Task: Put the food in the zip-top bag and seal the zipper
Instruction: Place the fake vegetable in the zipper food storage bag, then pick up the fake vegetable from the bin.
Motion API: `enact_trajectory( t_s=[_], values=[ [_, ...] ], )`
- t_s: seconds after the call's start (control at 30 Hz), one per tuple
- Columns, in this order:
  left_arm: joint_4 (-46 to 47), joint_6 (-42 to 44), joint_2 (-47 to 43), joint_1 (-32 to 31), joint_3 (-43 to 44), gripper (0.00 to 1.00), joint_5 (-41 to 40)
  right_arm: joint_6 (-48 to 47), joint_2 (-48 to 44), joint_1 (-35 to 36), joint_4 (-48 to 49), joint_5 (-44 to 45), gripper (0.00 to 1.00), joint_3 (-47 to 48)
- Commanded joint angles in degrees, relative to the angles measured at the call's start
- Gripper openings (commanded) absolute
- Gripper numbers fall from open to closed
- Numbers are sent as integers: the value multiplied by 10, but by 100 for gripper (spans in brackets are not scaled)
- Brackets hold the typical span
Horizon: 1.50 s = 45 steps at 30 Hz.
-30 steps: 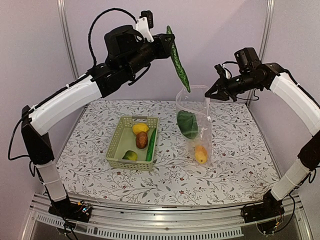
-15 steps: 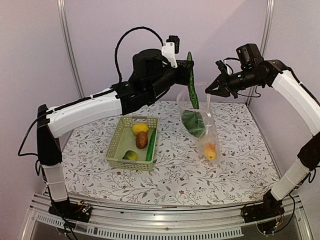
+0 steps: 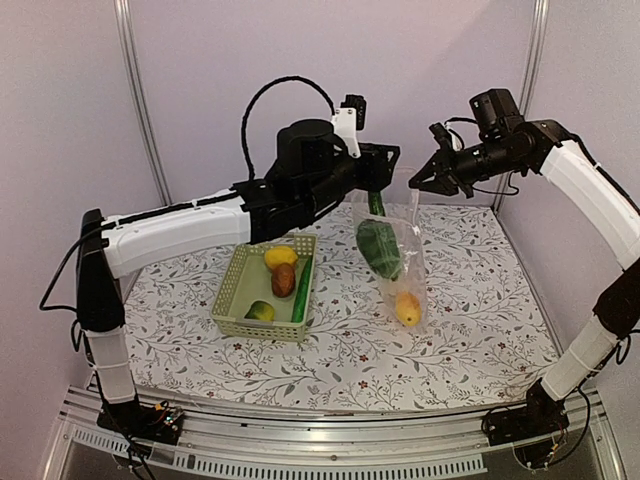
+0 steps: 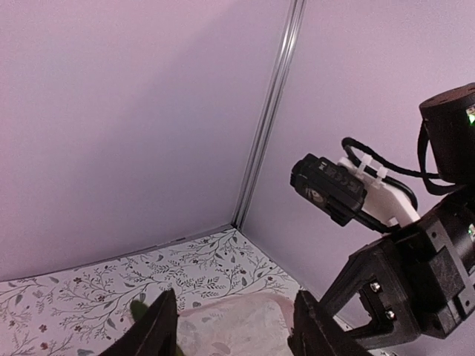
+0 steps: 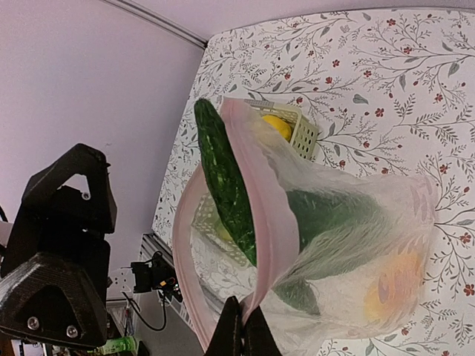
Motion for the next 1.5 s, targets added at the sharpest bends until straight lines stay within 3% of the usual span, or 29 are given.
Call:
enact_trajectory(
  t_s=[0.0,0.37,0.57,1.1,1.47],
  values=[
    [6,13,-25,-6,-5,57,-13,4,9,-4,13,-9,0,14],
    [-10,68,-72,-4,0,68,-104,9,14,-4,20,-9,0,13],
    [-230,-50,-63,40,59,63,-90,8,18,-4,20,-9,0,15],
    [-338,-107,-229,188,-197,61,-67,-4,29,-4,6,2,0,29],
    [-401,-106,-212,237,-238,60,26,-3,35,-5,17,1,0,30]
  ],
)
